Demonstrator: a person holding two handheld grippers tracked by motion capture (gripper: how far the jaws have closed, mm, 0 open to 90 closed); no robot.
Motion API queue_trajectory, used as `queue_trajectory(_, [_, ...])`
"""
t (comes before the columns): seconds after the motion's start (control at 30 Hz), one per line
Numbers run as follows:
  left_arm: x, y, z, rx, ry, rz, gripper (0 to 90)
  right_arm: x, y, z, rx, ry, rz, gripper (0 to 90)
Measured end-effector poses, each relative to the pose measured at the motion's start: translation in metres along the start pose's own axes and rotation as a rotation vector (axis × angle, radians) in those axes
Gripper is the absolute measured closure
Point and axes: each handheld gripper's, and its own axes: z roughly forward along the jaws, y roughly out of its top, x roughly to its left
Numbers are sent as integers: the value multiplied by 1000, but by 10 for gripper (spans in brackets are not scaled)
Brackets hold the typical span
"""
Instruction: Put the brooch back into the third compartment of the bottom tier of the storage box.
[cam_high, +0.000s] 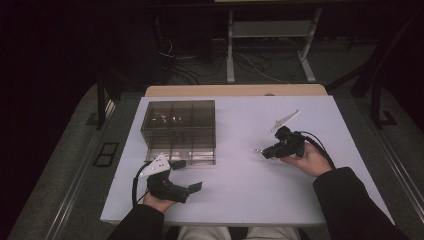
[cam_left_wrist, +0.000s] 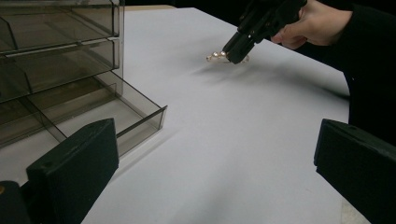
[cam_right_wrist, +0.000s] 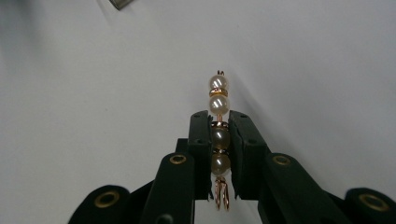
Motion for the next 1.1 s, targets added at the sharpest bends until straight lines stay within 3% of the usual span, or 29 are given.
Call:
queue_trajectory(0.47, [0, 0, 0, 0, -1, -2, 0, 14, 21, -13, -22, 10, -23, 789])
queue_trajectory(1.1, [0, 0, 0, -3, -1, -5, 0, 27, 43, -15, -29, 11, -57, 788])
